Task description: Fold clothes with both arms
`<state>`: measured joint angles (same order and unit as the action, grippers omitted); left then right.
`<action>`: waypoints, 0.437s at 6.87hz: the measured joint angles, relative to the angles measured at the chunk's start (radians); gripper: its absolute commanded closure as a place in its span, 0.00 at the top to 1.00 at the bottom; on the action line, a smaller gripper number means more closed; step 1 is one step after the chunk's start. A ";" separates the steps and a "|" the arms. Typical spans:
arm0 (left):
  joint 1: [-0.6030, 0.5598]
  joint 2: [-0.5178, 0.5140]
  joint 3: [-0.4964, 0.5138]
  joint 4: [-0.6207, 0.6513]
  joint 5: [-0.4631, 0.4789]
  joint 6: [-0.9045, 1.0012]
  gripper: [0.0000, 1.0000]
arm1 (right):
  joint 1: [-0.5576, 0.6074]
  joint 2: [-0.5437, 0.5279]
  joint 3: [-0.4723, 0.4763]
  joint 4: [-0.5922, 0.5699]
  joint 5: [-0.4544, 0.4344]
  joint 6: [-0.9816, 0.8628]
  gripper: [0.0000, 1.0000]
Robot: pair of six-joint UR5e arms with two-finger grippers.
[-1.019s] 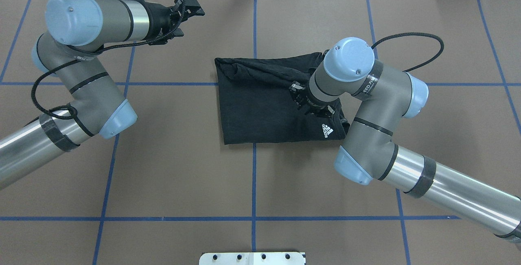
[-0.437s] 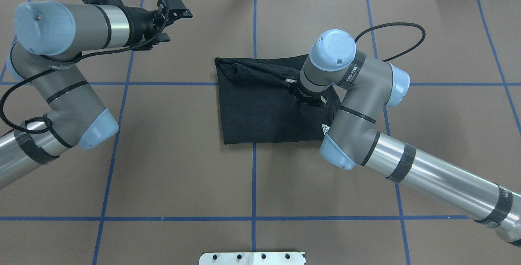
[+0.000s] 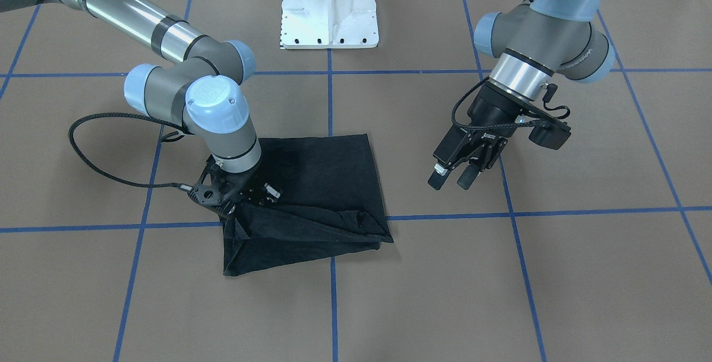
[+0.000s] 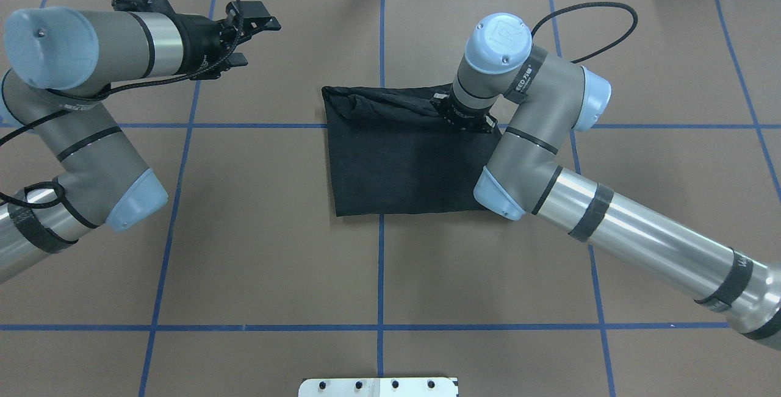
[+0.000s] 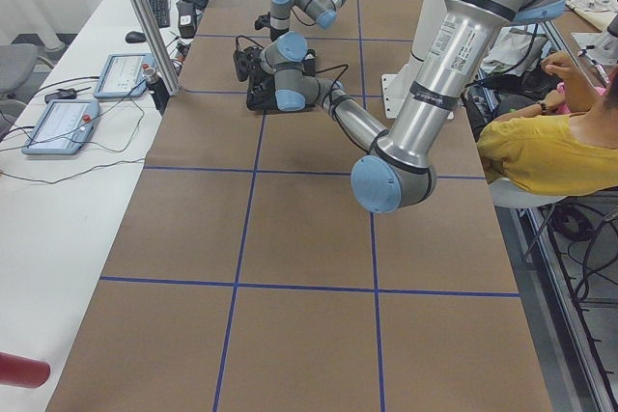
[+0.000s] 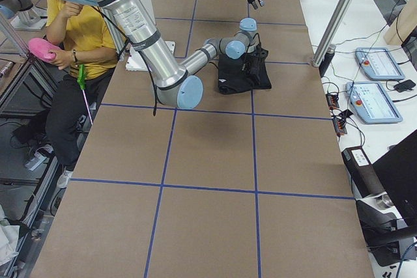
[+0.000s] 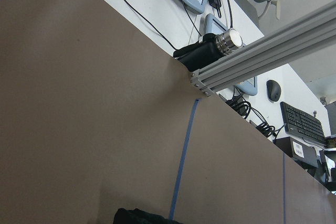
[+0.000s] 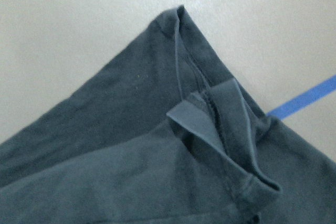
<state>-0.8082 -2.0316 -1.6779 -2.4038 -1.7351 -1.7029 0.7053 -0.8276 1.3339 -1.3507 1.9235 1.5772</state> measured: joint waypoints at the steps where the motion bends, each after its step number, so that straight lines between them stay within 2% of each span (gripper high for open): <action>1: 0.000 0.005 -0.003 0.000 0.000 -0.001 0.99 | 0.021 0.040 -0.066 0.016 0.003 -0.015 0.00; 3: 0.000 0.026 -0.014 -0.001 0.001 -0.002 0.99 | 0.090 0.099 -0.205 0.081 0.029 -0.053 0.00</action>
<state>-0.8079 -2.0060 -1.6915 -2.4051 -1.7339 -1.7053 0.7948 -0.7290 1.1292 -1.2695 1.9522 1.5244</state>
